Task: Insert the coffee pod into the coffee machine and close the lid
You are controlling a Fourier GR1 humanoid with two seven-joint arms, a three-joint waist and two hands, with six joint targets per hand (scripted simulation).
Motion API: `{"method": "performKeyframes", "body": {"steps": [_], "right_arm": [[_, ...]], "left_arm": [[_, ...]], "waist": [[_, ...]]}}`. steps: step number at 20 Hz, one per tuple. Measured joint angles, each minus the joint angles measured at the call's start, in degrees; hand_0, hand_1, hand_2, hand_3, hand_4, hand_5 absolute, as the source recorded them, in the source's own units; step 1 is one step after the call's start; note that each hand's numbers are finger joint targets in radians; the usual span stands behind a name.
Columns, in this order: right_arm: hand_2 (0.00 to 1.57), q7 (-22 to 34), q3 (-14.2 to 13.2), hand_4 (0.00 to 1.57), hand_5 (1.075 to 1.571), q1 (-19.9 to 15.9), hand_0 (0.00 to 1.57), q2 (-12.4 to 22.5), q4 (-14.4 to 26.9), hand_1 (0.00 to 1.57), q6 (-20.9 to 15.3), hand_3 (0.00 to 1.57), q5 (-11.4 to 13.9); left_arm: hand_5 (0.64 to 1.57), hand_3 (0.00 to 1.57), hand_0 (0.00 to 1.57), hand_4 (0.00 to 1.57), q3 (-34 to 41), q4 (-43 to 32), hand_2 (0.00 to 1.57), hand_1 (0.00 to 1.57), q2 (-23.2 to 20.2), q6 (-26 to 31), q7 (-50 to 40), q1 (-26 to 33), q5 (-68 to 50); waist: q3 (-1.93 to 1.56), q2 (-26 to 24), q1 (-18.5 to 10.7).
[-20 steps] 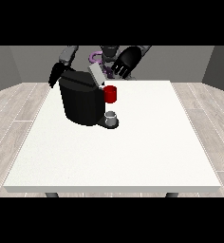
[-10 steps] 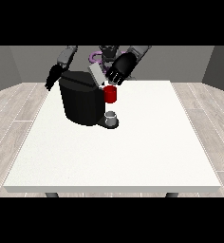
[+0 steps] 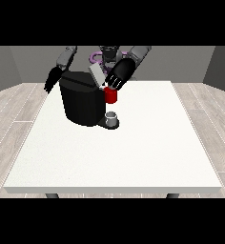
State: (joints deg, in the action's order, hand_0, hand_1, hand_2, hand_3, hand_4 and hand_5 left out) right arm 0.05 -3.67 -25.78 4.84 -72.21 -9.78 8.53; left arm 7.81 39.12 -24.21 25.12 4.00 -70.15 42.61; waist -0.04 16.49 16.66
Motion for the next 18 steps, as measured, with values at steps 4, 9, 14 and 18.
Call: {"method": "performKeyframes", "body": {"steps": [4,9,14,18], "right_arm": [[0.0,0.37,0.09,0.0,1.571,-0.58,0.0,-0.07,-0.14,0.0,-0.33,0.0,0.27],[0.0,1.21,0.15,0.0,1.571,-1.61,0.0,0.25,-0.73,0.0,-0.18,0.0,0.36],[0.0,0.34,0.2,0.0,1.571,-0.85,0.0,-0.07,-0.27,0.0,-0.35,0.0,0.4],[0.0,0.18,0.11,0.0,1.571,-1.66,0.0,-0.08,0.21,0.0,-1.01,0.0,0.86]], "left_arm": [[1.571,1.2,1.17,0.42,-0.09,-0.5,1.24,1.17,-0.04,-0.3,0.09,-0.49,0.39],[1.571,1.2,1.23,0.41,0.12,-1.2,1.26,1.23,-1.31,-0.73,0.65,-1.3,0.96],[1.571,1.2,1.21,0.35,0.46,-1.46,1.24,1.21,-1.83,-0.77,1.49,-2.06,0.9],[1.571,1.17,1.19,0.36,0.38,-1.45,1.21,1.19,-1.96,-1.25,1.98,-3.03,1.2]], "waist": [[-0.02,0.28,0.09],[0.01,1.27,0.73],[0.01,1.52,0.76],[0.03,2.01,0.54]]}}
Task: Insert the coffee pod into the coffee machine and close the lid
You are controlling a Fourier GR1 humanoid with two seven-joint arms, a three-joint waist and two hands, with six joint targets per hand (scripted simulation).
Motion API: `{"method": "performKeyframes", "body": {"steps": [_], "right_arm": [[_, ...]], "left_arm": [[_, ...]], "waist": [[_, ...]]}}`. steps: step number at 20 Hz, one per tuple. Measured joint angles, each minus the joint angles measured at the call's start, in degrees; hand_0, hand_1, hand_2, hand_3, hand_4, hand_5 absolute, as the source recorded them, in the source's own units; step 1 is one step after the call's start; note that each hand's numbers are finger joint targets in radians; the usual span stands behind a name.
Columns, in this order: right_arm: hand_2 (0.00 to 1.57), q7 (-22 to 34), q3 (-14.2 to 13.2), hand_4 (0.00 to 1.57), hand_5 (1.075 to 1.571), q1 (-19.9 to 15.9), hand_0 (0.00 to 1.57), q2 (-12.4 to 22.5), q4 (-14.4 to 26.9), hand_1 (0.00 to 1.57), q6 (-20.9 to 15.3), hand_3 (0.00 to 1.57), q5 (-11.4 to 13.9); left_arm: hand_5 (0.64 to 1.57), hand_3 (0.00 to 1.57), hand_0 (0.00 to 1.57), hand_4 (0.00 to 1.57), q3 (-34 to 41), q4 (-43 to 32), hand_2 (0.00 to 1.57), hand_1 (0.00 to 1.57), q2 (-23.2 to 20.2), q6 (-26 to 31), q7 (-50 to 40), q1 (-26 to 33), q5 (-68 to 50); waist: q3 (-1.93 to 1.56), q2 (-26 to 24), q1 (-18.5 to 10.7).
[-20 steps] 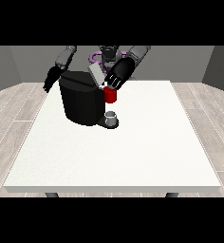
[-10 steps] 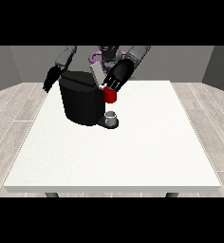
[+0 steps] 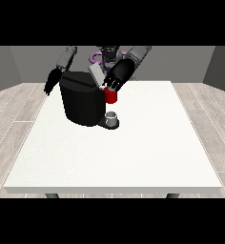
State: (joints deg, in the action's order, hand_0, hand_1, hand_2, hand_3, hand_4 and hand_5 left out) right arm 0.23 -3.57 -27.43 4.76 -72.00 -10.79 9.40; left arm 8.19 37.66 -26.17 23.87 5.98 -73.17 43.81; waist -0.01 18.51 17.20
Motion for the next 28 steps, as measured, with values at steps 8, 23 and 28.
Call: {"method": "performKeyframes", "body": {"steps": [8,23,28], "right_arm": [[0.0,-0.51,0.18,0.0,1.571,0.84,0.0,0.11,-1.07,0.0,0.51,0.0,-0.26],[0.0,1.41,0.39,0.14,1.571,0.15,0.0,0.29,-2.26,0.0,0.31,0.0,0.12],[0.0,-0.06,0.68,0.07,1.571,-0.38,0.0,0.08,-1.92,0.0,-0.29,0.0,0.79]], "left_arm": [[1.571,1.09,1.21,0.0,-1.13,-0.48,1.22,1.21,-1.13,-2.56,1.65,0.19,2.15],[1.571,0.95,1.23,0.0,-1.47,-1.38,1.2,1.23,-1.87,-7.22,5.56,0.43,4.38],[1.571,0.97,1.23,0.0,-0.85,-1.21,1.21,1.23,-3.13,-8.03,7.09,-0.95,4.45]], "waist": [[0.0,0.01,1.02],[-0.03,1.81,1.49],[0.0,3.77,1.91]]}}
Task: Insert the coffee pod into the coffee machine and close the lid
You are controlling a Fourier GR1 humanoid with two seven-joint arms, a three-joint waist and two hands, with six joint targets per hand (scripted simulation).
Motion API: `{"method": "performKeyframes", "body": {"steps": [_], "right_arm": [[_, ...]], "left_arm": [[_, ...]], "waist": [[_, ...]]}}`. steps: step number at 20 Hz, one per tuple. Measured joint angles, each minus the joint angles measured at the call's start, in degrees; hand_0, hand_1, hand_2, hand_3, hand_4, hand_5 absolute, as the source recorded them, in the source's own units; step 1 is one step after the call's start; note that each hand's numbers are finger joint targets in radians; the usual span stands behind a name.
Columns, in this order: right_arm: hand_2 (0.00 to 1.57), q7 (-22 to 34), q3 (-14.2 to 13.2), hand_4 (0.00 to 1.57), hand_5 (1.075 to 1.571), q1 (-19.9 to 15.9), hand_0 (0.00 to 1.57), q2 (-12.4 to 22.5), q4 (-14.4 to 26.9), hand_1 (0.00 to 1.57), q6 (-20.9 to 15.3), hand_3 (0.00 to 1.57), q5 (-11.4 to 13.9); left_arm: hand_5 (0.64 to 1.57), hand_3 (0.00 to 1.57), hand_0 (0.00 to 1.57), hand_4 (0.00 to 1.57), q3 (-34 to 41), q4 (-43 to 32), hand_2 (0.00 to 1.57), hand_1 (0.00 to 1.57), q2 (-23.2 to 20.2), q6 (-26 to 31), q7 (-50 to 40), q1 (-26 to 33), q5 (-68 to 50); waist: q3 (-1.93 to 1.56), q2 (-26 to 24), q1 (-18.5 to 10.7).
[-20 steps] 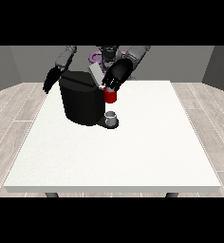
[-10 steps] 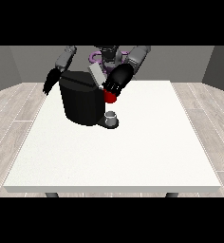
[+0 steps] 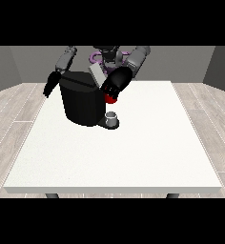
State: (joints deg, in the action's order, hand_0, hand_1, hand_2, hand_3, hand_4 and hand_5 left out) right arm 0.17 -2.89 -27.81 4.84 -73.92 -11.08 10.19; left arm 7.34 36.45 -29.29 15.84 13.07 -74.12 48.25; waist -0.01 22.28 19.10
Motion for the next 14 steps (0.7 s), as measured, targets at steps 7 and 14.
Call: {"method": "performKeyframes", "body": {"steps": [7,14], "right_arm": [[0.0,0.77,0.13,0.16,1.571,-0.1,0.0,0.15,0.05,0.0,-0.39,0.0,0.64],[0.0,1.96,0.29,0.15,1.571,-1.86,0.0,0.35,-0.33,0.0,-0.95,0.0,1.43]], "left_arm": [[1.571,0.72,1.0,0.0,-1.09,0.26,1.02,1.0,-0.28,-2.01,2.36,0.24,1.63],[1.571,0.51,0.0,0.0,-1.92,0.03,0.63,0.0,-1.73,-3.99,3.58,-0.63,3.82]], "waist": [[-0.11,-0.06,-0.2],[-0.15,1.36,-0.04]]}}
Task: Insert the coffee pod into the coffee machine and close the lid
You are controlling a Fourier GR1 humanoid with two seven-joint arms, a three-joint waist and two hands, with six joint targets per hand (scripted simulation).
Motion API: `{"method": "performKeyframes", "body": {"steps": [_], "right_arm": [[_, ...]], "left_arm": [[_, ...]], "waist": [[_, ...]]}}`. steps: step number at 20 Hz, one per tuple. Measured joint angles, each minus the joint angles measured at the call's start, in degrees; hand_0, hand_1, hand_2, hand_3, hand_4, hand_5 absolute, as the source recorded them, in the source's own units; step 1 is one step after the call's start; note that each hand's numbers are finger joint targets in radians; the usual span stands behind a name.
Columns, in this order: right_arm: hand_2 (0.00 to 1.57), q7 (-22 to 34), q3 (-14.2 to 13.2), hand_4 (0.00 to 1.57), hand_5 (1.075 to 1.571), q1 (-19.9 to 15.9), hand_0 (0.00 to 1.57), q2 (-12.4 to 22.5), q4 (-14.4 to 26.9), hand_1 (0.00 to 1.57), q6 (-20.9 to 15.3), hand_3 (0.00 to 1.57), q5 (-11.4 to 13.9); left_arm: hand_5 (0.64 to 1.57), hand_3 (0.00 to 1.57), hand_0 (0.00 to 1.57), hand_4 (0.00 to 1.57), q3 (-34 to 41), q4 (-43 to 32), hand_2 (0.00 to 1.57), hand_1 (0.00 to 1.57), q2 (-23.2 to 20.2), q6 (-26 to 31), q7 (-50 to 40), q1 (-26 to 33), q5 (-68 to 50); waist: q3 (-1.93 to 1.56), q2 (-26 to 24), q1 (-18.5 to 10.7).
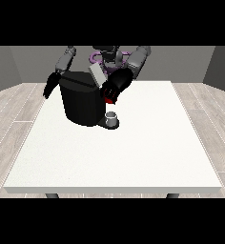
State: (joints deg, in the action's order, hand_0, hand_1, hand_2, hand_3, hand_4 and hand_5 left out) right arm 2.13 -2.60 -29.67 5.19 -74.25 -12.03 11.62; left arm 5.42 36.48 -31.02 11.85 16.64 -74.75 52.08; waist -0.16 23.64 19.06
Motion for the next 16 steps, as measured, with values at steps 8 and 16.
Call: {"method": "performKeyframes", "body": {"steps": [8,16], "right_arm": [[0.0,-0.53,-0.19,0.13,1.571,0.39,0.0,-0.4,0.58,0.0,-0.16,0.0,-0.18],[0.0,-2.66,-1.23,0.0,1.571,5.82,0.0,-0.87,3.64,0.0,0.38,0.0,-1.48]], "left_arm": [[1.571,0.33,0.0,0.0,0.05,-0.63,0.43,0.0,-0.02,-0.92,0.17,-0.29,0.87],[1.571,0.05,0.0,0.0,-0.55,-0.71,0.0,0.0,3.15,0.28,-1.28,4.03,0.76]], "waist": [[-0.01,-0.52,-0.42],[0.05,-7.13,-4.15]]}}
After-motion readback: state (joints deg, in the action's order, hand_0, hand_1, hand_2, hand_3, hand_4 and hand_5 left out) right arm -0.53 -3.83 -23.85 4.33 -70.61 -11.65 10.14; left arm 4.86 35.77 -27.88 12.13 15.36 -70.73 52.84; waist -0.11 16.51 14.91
